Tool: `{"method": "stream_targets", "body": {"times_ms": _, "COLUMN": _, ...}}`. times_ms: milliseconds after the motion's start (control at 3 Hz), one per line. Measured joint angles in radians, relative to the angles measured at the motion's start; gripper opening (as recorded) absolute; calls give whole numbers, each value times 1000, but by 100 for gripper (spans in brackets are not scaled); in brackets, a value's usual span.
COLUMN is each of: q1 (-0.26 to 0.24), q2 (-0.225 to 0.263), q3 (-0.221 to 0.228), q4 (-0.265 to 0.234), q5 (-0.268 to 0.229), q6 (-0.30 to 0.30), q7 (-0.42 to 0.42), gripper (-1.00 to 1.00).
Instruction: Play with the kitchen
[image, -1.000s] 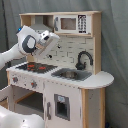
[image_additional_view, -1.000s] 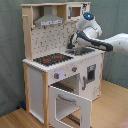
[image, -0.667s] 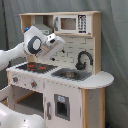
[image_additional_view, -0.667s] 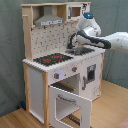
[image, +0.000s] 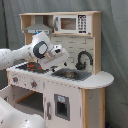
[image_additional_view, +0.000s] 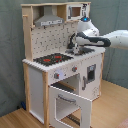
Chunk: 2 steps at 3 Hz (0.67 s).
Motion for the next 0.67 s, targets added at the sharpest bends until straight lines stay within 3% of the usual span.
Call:
{"method": "stream_targets", "body": {"times_ms": 333, "q1": -19, "q2": 75, "q3": 22, "q4": 8, "q5": 0, "q6": -56, "q7": -33, "gripper": 100}}
{"method": "stream_targets", "body": {"times_ms": 667, "q1": -59, "q2": 142, "q3": 57, "q4": 20, "q5": 0, "q6": -72, "q7": -83, "gripper": 100}}
